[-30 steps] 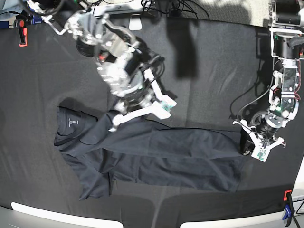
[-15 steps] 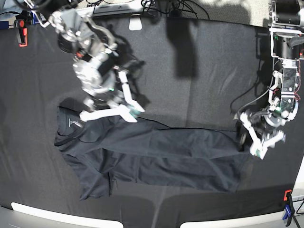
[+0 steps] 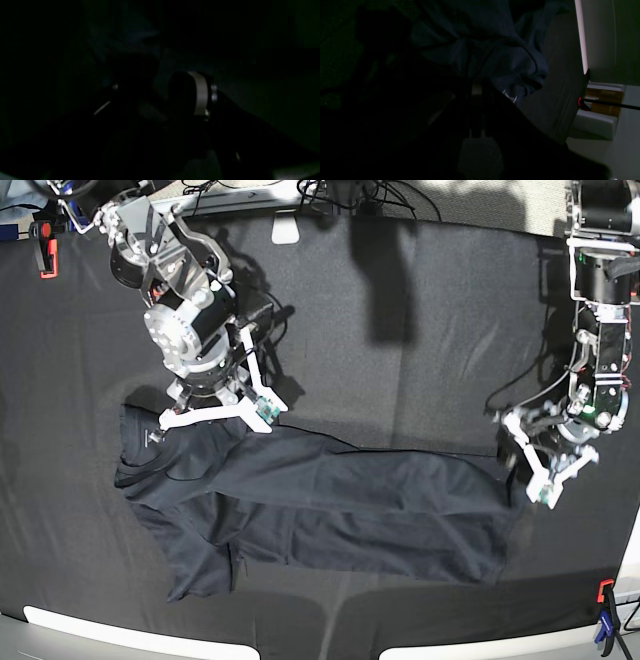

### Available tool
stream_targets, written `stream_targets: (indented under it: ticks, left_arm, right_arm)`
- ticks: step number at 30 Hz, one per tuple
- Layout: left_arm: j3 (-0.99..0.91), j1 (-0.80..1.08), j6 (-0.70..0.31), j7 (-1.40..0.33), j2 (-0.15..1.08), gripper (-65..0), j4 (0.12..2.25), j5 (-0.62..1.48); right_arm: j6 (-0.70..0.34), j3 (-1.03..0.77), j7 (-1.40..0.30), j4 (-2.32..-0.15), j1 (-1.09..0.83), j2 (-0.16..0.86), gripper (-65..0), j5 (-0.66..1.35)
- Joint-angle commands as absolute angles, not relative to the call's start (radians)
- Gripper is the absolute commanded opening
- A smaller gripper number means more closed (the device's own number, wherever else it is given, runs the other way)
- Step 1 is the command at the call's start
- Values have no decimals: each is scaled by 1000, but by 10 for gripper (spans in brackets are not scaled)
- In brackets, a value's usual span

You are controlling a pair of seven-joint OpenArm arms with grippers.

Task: Layout the t-shirt on the table in an organized manner, then fold the t-shirt properly
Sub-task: 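Hold the shirt with both grippers and pull it toward the table's back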

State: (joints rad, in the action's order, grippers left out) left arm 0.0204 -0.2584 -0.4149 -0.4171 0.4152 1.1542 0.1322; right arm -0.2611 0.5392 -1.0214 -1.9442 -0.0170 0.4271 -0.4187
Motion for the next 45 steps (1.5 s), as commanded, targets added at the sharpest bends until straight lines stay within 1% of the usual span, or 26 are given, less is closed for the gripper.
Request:
stream_targets:
  ticks: [1,7,14,17,21,23,25,26,28,30,31,33,35,37,40,45]
  left_arm:
    - [14,-283,-407,-381,427,-352,1171,140]
    - [14,-283,-407,-353,427,-356,1171,139]
    - [14,-286,-407,-170,427,-360,1171,139]
    - [14,-288,-406,-160,427,-360,1171,126]
    - [14,-285,-406,-163,427,-365,1171,52]
    - [14,-283,-406,-163,427,-408,1171,42]
    - [14,-283,-406,-162,427,-474,1171,42]
    - [14,-284,-406,-159,427,-516,1171,42]
    - [14,-285,-406,-155,427,-638,1171,42]
    - [14,-285,-406,-160,432,-650,1171,42]
    - [14,-285,-406,-185,435,-650,1171,44]
    - [14,-286,-403,-311,436,-650,1185,80]
    - [14,-282,-403,-459,435,-650,1225,167]
    - [14,-279,-403,-565,435,-650,1275,253]
    - [14,-279,-404,-653,435,-650,1365,321]
    - [14,-279,-403,-801,435,-650,1534,327]
  right_arm:
    - [-250,532,-1011,-1964,-3,432,-650,-434]
    - [-250,532,-1011,-1964,-3,432,-650,-434]
    - [-250,532,-1011,-1964,-3,432,-650,-434]
    - [-250,532,-1011,-1964,-3,432,-650,-434]
    - [-250,532,-1010,-1964,-3,432,-650,-434]
    - [-250,532,-1010,-1964,-3,432,-650,-434]
    - [-250,532,-1010,-1964,-3,432,-650,-434]
    - [-250,532,-1010,-1964,-3,432,-650,-434]
    - [-250,532,-1008,-1964,-3,432,-650,-435]
    - [-250,532,-1009,-1964,-3,432,-650,-436]
    - [-250,532,-1012,-1964,-3,432,-650,-438]
    - [-250,532,-1030,-1964,-4,444,-650,-439]
    - [-251,532,-1045,-1964,-4,466,-650,-439]
    - [-255,532,-1045,-1977,-10,490,-650,-440]
    - [-255,532,-1047,-2048,-53,529,-650,-439]
    - [-253,532,-1072,-2204,-186,585,-650,-448]
